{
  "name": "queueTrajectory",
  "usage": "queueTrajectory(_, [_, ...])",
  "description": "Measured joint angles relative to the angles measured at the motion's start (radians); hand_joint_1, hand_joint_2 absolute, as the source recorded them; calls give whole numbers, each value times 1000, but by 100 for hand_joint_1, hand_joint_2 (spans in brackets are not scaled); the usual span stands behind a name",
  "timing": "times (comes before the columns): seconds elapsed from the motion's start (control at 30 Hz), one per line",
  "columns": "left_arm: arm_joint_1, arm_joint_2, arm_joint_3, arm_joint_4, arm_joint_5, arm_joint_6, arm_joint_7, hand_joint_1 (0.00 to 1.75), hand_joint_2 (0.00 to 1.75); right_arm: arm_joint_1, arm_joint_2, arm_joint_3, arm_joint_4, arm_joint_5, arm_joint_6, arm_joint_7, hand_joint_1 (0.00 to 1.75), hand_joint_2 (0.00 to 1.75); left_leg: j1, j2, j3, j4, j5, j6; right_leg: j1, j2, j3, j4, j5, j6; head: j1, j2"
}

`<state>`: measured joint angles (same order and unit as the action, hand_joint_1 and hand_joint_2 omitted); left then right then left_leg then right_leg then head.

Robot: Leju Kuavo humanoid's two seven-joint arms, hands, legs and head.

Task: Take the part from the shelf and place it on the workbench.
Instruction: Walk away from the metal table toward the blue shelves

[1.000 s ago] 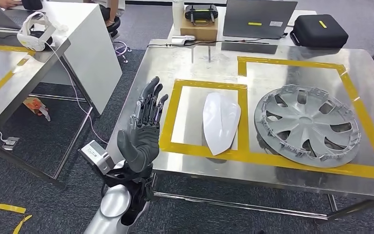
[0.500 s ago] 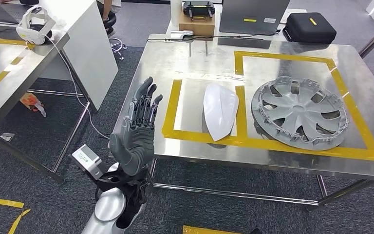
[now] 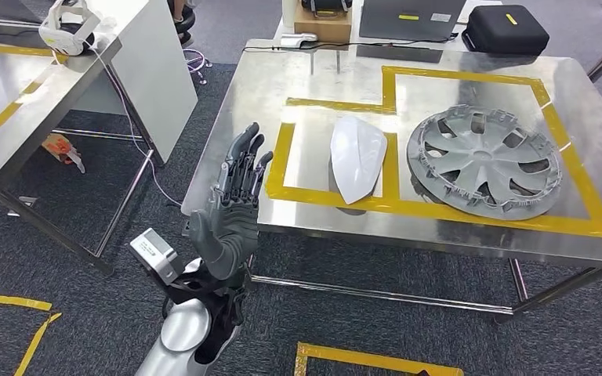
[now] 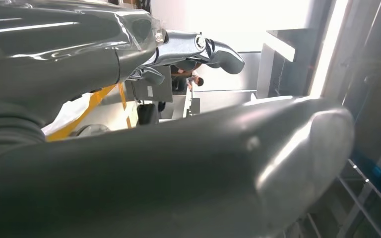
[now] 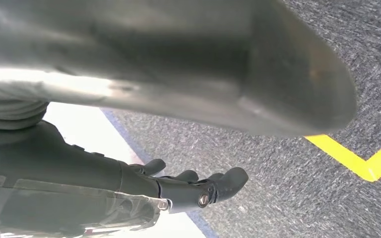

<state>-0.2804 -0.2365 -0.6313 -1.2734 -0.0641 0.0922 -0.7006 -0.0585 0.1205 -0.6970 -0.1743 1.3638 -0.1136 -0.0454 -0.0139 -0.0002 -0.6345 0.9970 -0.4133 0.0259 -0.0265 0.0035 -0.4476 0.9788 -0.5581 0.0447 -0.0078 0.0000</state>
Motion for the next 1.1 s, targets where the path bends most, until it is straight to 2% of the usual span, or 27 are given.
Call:
queueTrajectory(0.1, [0, 0, 0, 0, 0, -1, 0, 0, 0, 1, 0, 0, 0, 1, 1, 1, 0, 0, 0, 0, -4, 0, 11, -5, 3, 0, -10, 6, 3, -6, -3, 0])
queueTrajectory(0.13, [0, 1, -1, 0, 1, -2, 0, 0, 0, 2, 0, 0, 0, 2, 3, 2, 0, 0, 3, 0, -19, 33, -19, -14, 2, -2, -24, 8, 14, -17, -8, 0])
queueTrajectory(0.2, [0, 6, -1, 0, 5, -3, 0, 0, 0, 3, 0, -1, 0, 4, 5, 3, 0, 0, 8, 0, -64, 189, -120, -29, 3, -7, -69, 14, 51, -38, -20, 0])
queueTrajectory(0.23, [1, 8, -1, 0, 8, -3, 0, 0, 0, 3, 0, -1, 0, 5, 6, 3, 0, 0, 11, 0, -76, 260, -164, -34, 3, -10, -95, 16, 71, -46, -27, 0])
queueTrajectory(0.27, [1, 9, -1, 0, 10, -4, 0, 0, 0, 3, 0, -1, 0, 5, 6, 2, 0, 0, 11, -1, -61, 279, -164, -32, 6, -11, -113, 17, 84, -46, -34, 0])
queueTrajectory(0.3, [1, 9, -1, 0, 12, -6, 0, 0, 0, 3, 0, -1, 0, 5, 6, 2, 0, 0, 9, -1, -19, 230, -139, -25, 9, -10, -125, 18, 93, -46, -40, 0])
queueTrajectory(0.33, [1, 7, -1, -1, 13, -7, 0, 0, 0, 3, 2, -1, 0, 5, 5, 2, 0, 0, 4, -3, 36, 156, -119, -13, 9, -10, -134, 19, 101, -45, -47, 0])
queueTrajectory(0.37, [0, 6, -1, -2, 14, -9, 0, 0, 0, 3, 4, -2, 0, 5, 5, 2, 0, 0, -2, -3, 92, 76, -111, 1, 11, -10, -141, 19, 110, -42, -51, 0])
queueTrajectory(0.4, [0, 4, -1, -4, 14, -11, 0, 0, 0, 2, 6, -2, 0, 4, 5, 2, 0, 0, -8, -5, 134, 12, -112, 11, 10, -9, -147, 18, 118, -38, -53, 0])
queueTrajectory(0.43, [-1, 3, -2, -5, 15, -12, 0, 0, 0, 2, 8, -2, 0, 4, 6, 2, 0, 0, -14, -6, 158, -28, -117, 19, 7, -10, -150, 17, 126, -32, -54, 0])
queueTrajectory(0.47, [-1, 2, -2, -6, 16, -14, 0, 0, 0, 2, 9, -3, 0, 4, 6, 2, 0, 0, -19, -6, 164, -46, -118, 22, 5, -10, -154, 14, 135, -25, -57, 0])
queueTrajectory(0.53, [-2, 1, -3, -6, 17, -18, 0, 0, 0, 3, 10, -2, 1, 4, 8, 2, 0, 0, -19, -4, 157, -61, -95, 28, 1, -10, -162, 14, 137, -14, -68, 0])
queueTrajectory(0.57, [-2, 0, -5, -6, 19, -20, 0, 0, 0, 4, 9, -2, 1, 3, 9, 3, 0, 0, -16, -2, 150, -68, -81, 33, 2, -9, -170, 30, 115, -10, -71, 0])
queueTrajectory(0.6, [-3, -2, -6, -6, 20, -20, 0, 0, 0, 4, 7, -2, 1, 3, 9, 3, 0, 0, -13, 1, 140, -73, -68, 36, 2, -8, -182, 65, 76, -6, -70, 0])
queueTrajectory(0.67, [-3, -3, -9, -5, 24, -20, 0, 0, 0, 4, -1, -2, 1, 4, 9, 3, 0, 0, -11, 3, 112, -72, -46, 38, 1, -7, -215, 188, -20, 2, -61, 0])
queueTrajectory(0.7, [-3, -3, -10, -3, 27, -19, 0, 0, 0, 5, -4, -2, 1, 4, 9, 3, 0, 0, -10, 4, 97, -70, -35, 37, 1, -6, -226, 249, -47, 7, -57, 0])
queueTrajectory(0.73, [-3, -3, -12, -1, 29, -18, 0, 0, 0, 5, -7, -2, 1, 5, 9, 3, 0, 0, -9, 6, 82, -67, -25, 35, 0, -7, -225, 288, -49, 10, -55, 0])
queueTrajectory(0.77, [-3, -3, -13, 0, 31, -17, 0, 0, 0, 5, -9, -2, 1, 5, 9, 3, 0, 0, -8, 7, 65, -63, -16, 32, -2, -7, -212, 296, -30, 13, -53, 0])
queueTrajectory(0.8, [-3, -3, -15, 1, 34, -14, 0, 0, 0, 5, -11, -2, 1, 6, 9, 3, 0, 0, -4, 7, 47, -54, -8, 28, -5, -7, -179, 265, 2, 17, -52, 0])
queueTrajectory(0.83, [-3, -3, -16, 1, 35, -11, 0, 0, 0, 4, -12, -2, 1, 7, 9, 3, 0, 0, -2, 7, 28, -42, -2, 23, -9, -6, -133, 204, 26, 24, -51, 0])
queueTrajectory(0.87, [-3, -3, -17, 1, 37, -8, 0, 0, 0, 3, -12, -2, 1, 9, 9, 2, 0, 0, -1, 7, 9, -26, 3, 17, -10, -5, -85, 131, 30, 31, -46, 0])
queueTrajectory(0.9, [-3, -3, -18, 1, 39, -5, 0, 0, 0, 2, -12, -2, 1, 11, 10, 1, 0, 0, -1, 6, -7, -12, 8, 11, -11, -4, -47, 72, 25, 31, -42, 0])
queueTrajectory(0.93, [-3, -3, -20, 0, 41, -3, 0, 0, 0, 2, -11, -2, 1, 13, 10, 0, 0, 0, -4, 6, -17, -1, 12, 7, -11, -2, -28, 36, 11, 29, -39, 0])
queueTrajectory(0.97, [-2, -3, -21, 0, 42, -2, 0, 0, 0, 2, -10, -2, 1, 14, 10, -1, 0, 0, -5, 5, -24, 4, 19, 3, -8, 0, -23, 25, 2, 21, -38, 0])
queueTrajectory(1.03, [-2, -2, -22, 0, 44, -2, 0, 0, 0, 5, -8, -2, 1, 15, 10, -2, 0, 0, -4, 3, -32, 8, 26, -3, -8, -1, -41, 32, 10, 1, -42, 0])
queueTrajectory(1.07, [-2, -1, -23, 0, 45, -2, 0, 0, 0, 4, -7, -2, 1, 15, 11, -2, 0, 0, -2, 3, -41, 19, 10, -8, -8, -2, -50, 35, 17, -11, -44, 0])
queueTrajectory(1.1, [-2, 0, -23, 0, 45, -3, 0, 0, 0, 4, -7, -2, 1, 15, 11, -2, 0, 0, 0, 2, -53, 48, -26, -13, -8, -4, -63, 36, 27, -22, -48, 0])
